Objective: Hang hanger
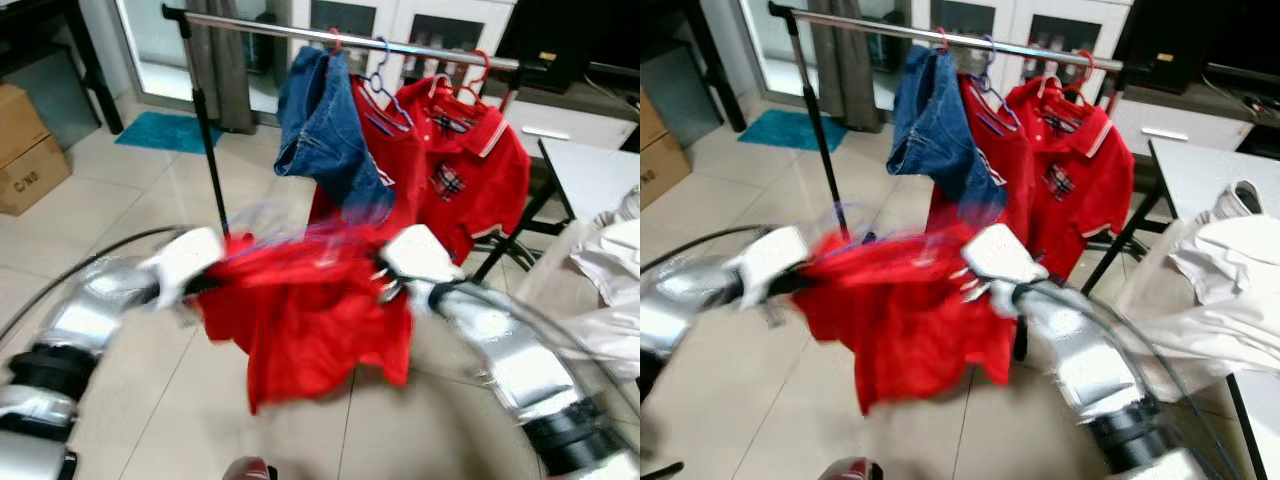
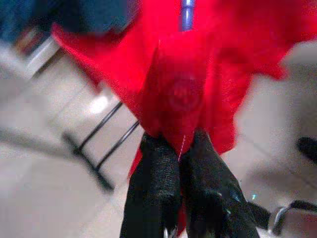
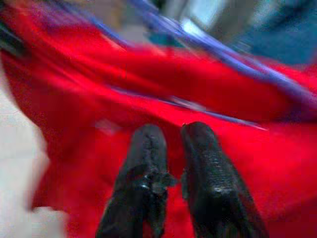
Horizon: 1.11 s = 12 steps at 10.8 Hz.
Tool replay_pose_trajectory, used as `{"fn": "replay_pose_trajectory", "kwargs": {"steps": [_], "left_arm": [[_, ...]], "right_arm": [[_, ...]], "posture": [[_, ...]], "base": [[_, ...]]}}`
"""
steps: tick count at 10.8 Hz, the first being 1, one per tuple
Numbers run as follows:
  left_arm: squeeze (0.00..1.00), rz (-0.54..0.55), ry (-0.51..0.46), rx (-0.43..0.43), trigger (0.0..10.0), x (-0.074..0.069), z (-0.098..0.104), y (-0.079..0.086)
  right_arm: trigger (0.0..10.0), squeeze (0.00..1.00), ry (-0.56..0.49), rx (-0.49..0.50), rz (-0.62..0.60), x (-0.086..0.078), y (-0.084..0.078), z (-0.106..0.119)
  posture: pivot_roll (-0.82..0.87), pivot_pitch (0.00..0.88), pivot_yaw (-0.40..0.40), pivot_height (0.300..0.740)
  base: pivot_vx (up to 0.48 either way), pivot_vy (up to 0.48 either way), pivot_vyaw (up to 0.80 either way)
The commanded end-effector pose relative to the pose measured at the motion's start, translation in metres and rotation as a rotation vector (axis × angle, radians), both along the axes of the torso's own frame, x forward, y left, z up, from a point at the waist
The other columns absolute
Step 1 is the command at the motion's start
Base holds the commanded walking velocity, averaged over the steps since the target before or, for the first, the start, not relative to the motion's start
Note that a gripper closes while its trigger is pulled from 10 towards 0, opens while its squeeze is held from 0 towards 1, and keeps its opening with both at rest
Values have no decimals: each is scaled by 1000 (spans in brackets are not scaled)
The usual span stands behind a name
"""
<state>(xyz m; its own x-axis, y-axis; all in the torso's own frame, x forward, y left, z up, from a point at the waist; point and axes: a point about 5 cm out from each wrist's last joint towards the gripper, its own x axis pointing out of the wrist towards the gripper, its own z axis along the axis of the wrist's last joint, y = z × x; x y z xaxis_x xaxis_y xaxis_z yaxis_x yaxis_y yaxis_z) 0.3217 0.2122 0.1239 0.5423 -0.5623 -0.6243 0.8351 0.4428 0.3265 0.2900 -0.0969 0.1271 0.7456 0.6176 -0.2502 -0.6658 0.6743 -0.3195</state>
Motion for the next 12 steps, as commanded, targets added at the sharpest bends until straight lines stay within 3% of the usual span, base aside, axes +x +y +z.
{"fn": "replay_pose_trajectory", "kwargs": {"steps": [1,2,4,7,12], "left_arm": [[0,-64,8,9,0,-2,5,-2],[0,-119,32,47,0,-6,4,0],[0,-157,-36,23,0,-3,11,-1],[0,-154,-43,13,0,-5,16,5],[0,-160,-27,-25,0,-9,41,37]], "right_arm": [[10000,1000,-23,7,26,2,-6,8],[10000,1000,-35,54,140,0,-11,23],[10000,1000,-61,86,215,-1,-23,40],[10000,1000,-96,97,174,3,-41,51],[10000,1000,-99,250,113,4,-79,74]], "posture": [[173,22,-27,740],[172,20,-25,740],[168,20,-20,740],[167,20,-21,740],[180,19,-28,740]], "base": [[0,0,0],[0,0,0],[0,0,0],[0,0,0],[0,0,0]]}}
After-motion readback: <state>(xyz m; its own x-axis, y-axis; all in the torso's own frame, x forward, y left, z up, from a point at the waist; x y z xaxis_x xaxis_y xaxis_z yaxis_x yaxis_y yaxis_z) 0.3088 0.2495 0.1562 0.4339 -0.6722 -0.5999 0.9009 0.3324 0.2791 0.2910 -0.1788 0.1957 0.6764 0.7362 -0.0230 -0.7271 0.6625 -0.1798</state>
